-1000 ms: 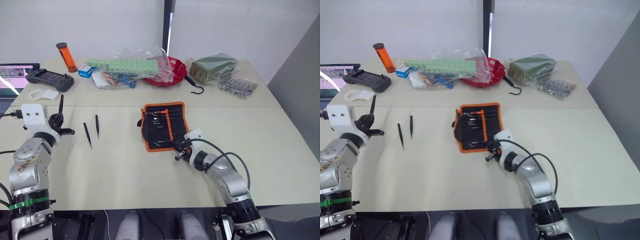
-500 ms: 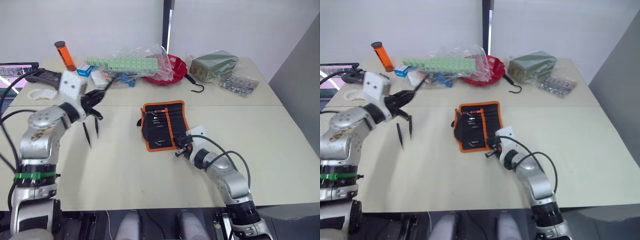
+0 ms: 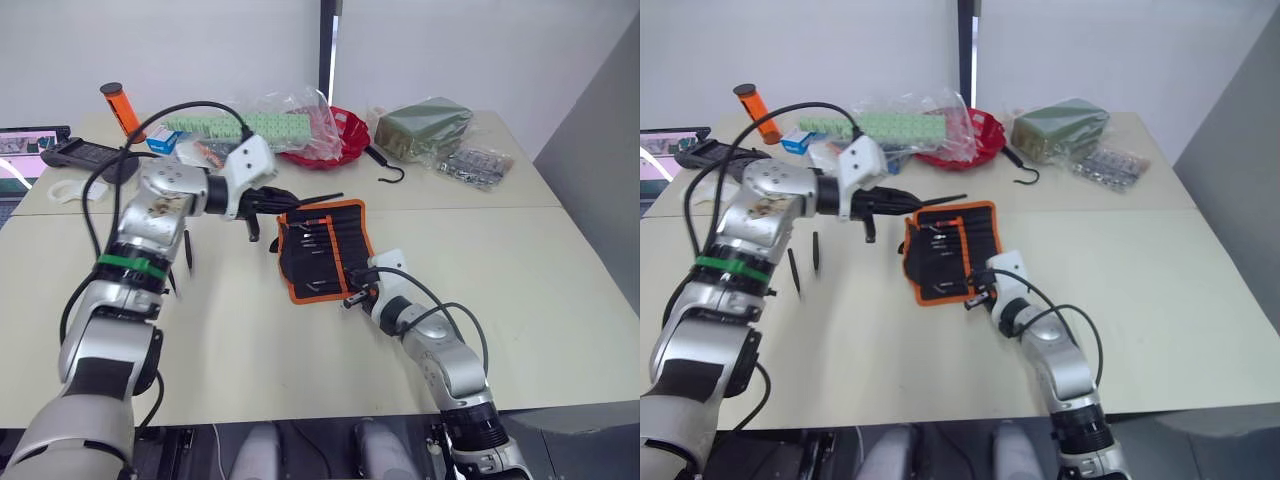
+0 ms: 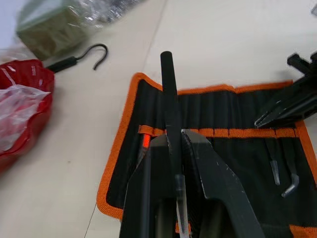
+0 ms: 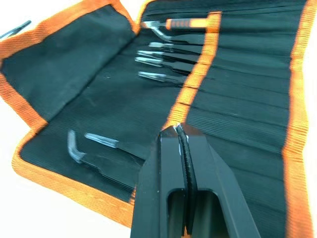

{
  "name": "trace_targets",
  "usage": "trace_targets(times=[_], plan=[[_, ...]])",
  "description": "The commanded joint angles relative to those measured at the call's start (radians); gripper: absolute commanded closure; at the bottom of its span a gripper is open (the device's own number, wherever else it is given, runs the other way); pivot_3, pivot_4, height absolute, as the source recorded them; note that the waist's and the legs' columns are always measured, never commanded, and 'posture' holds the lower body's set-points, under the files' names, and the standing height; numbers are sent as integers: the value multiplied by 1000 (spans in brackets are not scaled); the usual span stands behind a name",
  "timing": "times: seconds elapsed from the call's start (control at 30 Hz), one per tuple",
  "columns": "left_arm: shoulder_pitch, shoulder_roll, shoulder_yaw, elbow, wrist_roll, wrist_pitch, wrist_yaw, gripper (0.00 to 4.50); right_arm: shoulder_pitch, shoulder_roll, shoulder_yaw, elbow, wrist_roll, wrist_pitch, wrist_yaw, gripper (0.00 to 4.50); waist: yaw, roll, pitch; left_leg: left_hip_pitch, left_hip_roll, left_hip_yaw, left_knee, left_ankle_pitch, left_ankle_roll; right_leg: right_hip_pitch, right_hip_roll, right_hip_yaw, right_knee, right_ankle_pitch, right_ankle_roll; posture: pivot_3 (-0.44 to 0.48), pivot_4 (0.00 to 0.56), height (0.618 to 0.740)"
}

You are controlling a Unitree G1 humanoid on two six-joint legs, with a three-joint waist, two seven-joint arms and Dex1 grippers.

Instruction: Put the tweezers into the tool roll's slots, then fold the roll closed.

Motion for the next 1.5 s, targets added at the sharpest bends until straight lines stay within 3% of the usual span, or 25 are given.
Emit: trace_targets(times=[0.03,0.17,0.4,0.9,1.5], plan=[[-97,-58,-46,81,74,-42,-13,4456,-11,8,13,7,-8,-28,6,4500,0,0,0,-1,0,0,0,0,0,0,0,0,0,0,0,0,150,740],[-152,-124,-85,182,142,-83,-20,4456,-14,12,21,22,-13,-32,5,4500,-4,0,0,0,-1,0,1,0,0,0,0,0,0,-1,1,0,150,740],[-168,-134,-116,277,224,-104,-50,4456,-22,13,19,31,-19,-31,-1,4500,-18,1,0,1,0,-1,-1,0,0,0,0,0,2,-1,1,0,150,740],[-27,-14,-101,125,249,-48,-152,4456,7,8,8,24,-20,-24,-9,4500,-16,1,0,1,-1,-2,0,0,0,1,0,0,3,-1,1,0,150,740],[-30,-107,-93,165,251,-55,-50,4456,26,4,17,12,-20,-15,-2,4500,-2,1,0,1,-1,-2,2,0,0,2,0,0,4,-1,1,0,150,740]])
